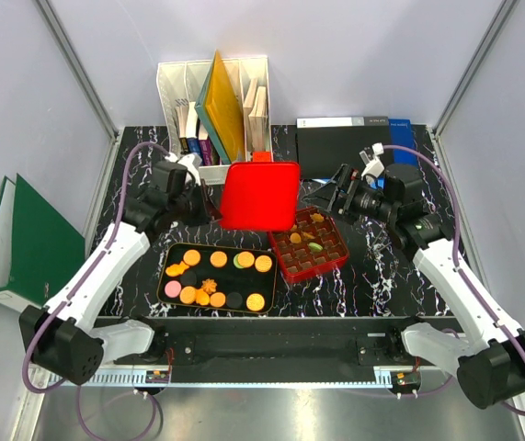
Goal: Pack the cookies
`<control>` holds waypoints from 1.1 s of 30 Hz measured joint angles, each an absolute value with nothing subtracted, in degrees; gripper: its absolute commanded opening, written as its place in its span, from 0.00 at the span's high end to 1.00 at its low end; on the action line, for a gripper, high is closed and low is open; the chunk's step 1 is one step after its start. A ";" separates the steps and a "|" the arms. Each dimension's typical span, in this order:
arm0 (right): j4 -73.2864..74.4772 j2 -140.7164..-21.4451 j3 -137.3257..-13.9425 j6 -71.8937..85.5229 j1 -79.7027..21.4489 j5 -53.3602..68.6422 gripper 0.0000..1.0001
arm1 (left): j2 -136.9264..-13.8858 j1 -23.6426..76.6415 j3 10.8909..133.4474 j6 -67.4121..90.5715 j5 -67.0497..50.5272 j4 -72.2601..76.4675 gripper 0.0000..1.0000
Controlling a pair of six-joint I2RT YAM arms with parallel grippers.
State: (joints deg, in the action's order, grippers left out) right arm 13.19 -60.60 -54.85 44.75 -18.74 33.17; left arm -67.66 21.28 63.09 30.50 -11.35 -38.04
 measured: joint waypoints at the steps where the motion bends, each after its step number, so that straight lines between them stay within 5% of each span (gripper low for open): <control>1: 13.19 -60.82 -54.85 44.82 -18.74 33.74 0.03 | -67.53 21.93 63.07 30.48 -11.55 -38.04 1.00; 24: 9.30 -73.14 -57.23 41.58 -23.97 35.79 0.09 | -59.27 24.82 56.34 32.91 -12.93 -38.17 1.00; 27: 8.10 -75.64 -58.54 41.54 -25.08 36.12 0.16 | -59.48 25.65 56.36 32.93 -13.26 -38.15 1.00; 33: 6.66 -78.28 -58.92 41.17 -25.69 37.06 0.53 | -59.48 26.00 56.47 32.93 -13.61 -38.13 1.00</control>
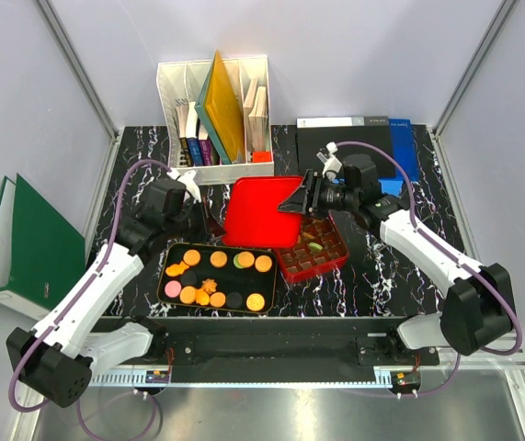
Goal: Pack the cookies
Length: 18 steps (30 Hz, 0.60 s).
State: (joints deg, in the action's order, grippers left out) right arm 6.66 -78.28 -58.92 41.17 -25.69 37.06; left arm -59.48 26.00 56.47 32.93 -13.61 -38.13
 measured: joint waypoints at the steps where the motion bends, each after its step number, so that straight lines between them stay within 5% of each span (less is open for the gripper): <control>1: 6.55 -78.59 -58.92 41.17 -25.71 37.26 0.60 | -59.48 26.04 56.47 32.93 -13.63 -38.13 1.00; 6: 5.80 -78.94 -58.92 41.19 -25.78 37.93 0.79 | -59.48 26.33 56.47 32.91 -13.74 -38.09 0.97; 9: 5.06 -78.83 -58.92 41.69 -25.78 38.48 0.89 | -59.51 26.41 56.47 32.88 -13.69 -38.20 0.82; 13: 6.48 -77.73 -58.92 40.29 -25.82 38.15 0.92 | -60.03 26.46 57.41 33.10 -13.34 -38.33 0.59; 18: 13.26 -74.78 -60.29 35.86 -25.85 35.38 0.96 | -61.71 26.44 60.80 32.73 -11.29 -38.87 0.50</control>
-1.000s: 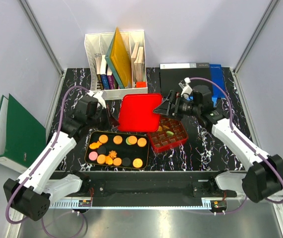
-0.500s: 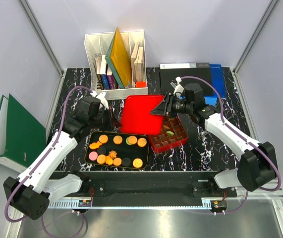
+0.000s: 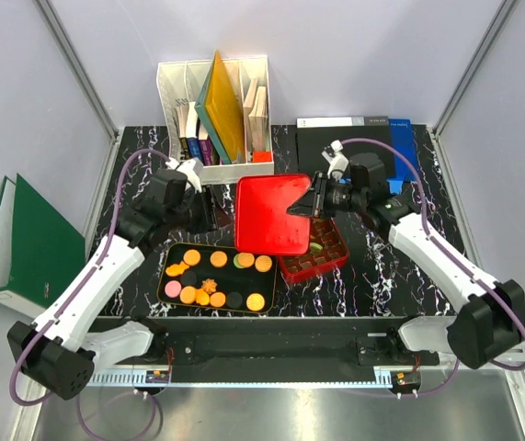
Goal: Pack the cookies
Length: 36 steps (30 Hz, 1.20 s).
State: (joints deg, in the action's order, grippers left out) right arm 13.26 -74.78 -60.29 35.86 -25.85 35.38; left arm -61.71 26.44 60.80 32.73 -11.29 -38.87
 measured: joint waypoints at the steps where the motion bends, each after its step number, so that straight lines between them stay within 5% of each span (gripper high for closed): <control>1: 14.39 -74.30 -60.90 35.05 -25.87 34.81 0.97 | -62.08 26.37 61.47 32.80 -10.94 -39.07 0.48; 12: 28.23 -66.15 -69.65 18.41 -27.11 12.64 1.00 | -66.67 18.98 62.08 39.75 -12.86 -38.54 0.40; 14: 30.81 -66.41 -71.31 13.63 -29.52 2.37 1.00 | -67.29 18.59 61.84 40.66 -13.76 -38.46 0.29; 15: 31.73 -66.63 -71.92 11.31 -31.14 -3.51 1.00 | -67.35 18.59 61.80 40.82 -13.87 -38.44 0.01; 20: 32.05 -70.28 -73.73 -2.37 -38.39 -32.42 1.00 | -66.70 18.63 61.80 42.22 -12.45 -38.44 0.01; 26: 17.12 -74.41 -66.28 -24.49 -44.56 -59.68 1.00 | -66.94 18.63 62.37 44.66 -12.23 -37.85 0.01; 36: -36.73 -74.91 -37.28 -72.44 -66.48 -72.03 1.00 | -69.54 18.63 62.41 52.14 -20.18 -26.65 0.03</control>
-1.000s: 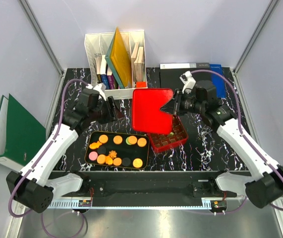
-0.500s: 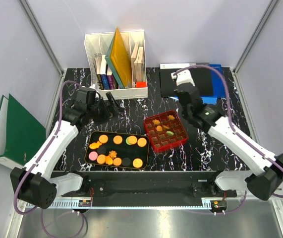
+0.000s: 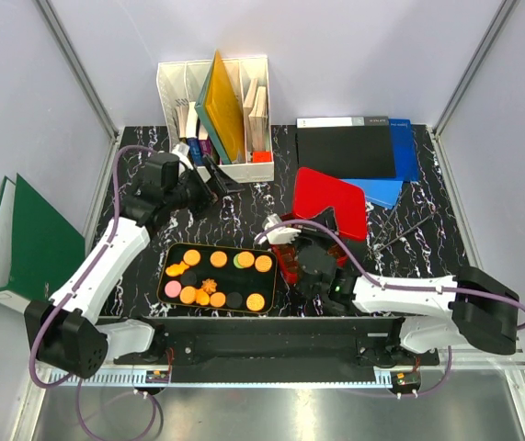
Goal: Pack the cookies
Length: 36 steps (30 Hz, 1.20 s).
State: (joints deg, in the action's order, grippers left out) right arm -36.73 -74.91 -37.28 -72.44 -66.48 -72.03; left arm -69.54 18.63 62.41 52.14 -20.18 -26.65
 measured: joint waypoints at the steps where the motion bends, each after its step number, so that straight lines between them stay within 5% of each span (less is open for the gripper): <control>1: -39.57 -74.89 -36.62 -75.29 -67.48 -72.84 1.00 | -69.60 18.63 62.33 52.66 -21.19 -25.30 0.04; 14: -40.40 -63.09 -30.98 -78.59 -72.86 -75.16 1.00 | -79.53 22.39 58.98 60.80 -35.75 -7.20 0.01; 36: -53.01 -80.66 -34.30 -84.99 -74.94 -73.82 1.00 | -90.08 28.49 59.18 66.41 -46.39 12.47 0.06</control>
